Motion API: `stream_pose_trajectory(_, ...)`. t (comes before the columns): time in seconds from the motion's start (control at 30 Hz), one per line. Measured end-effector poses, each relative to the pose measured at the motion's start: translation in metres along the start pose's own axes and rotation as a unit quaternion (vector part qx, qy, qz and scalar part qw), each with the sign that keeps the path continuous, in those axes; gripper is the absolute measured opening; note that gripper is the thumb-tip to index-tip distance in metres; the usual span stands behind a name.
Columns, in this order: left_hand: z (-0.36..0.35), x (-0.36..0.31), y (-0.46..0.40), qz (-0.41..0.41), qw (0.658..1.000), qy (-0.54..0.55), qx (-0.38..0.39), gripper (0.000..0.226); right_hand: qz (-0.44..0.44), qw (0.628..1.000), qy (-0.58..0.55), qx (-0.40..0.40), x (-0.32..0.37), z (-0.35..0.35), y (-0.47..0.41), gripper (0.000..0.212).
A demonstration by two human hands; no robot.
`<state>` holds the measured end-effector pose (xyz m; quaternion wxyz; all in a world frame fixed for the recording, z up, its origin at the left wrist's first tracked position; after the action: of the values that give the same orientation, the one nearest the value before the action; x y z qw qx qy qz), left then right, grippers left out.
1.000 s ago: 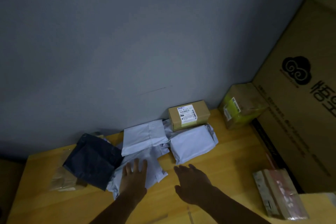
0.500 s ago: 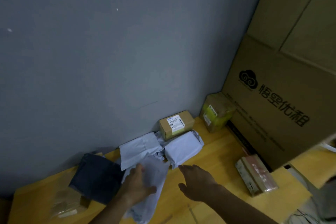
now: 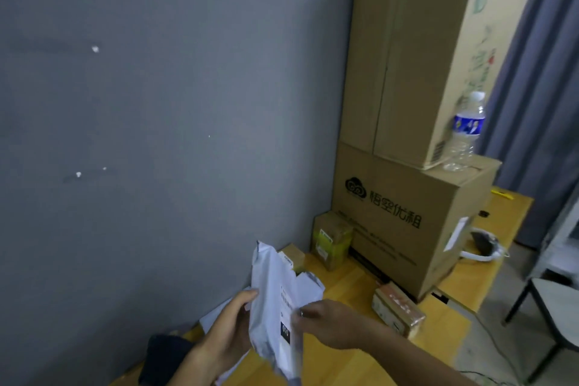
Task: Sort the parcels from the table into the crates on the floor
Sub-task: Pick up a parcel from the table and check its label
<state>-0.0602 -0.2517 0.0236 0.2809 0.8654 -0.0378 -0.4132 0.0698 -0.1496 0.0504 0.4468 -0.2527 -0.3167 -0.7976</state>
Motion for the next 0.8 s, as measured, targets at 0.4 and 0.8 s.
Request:
stream_pose_trajectory(0.4, -0.087, -0.01, 0.019, -0.077, 0.996, 0.048, 0.027, 0.053, -0.016, 0.89, -0.439, -0.119, 0.002, 0.033, 0.072, 0.033)
stream_pose_trajectory(0.8, -0.101, -0.044, 0.04, -0.164, 0.973, -0.158, -0.046, 0.059, 0.045, 0.884, -0.374, -0.277, -0.001, 0.082, 0.104, 0.028)
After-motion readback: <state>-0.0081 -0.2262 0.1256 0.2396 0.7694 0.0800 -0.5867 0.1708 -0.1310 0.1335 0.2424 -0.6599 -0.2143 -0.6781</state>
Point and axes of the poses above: each hand's wrist, its own y-axis away from the middle knuckle, its own z-axis out of the back of the hand, x = y × z, the point moved 8 cm from there along -y, towards the middle knuckle, and after that the axes turned 11 degrees about z, right-handed, at the moved point
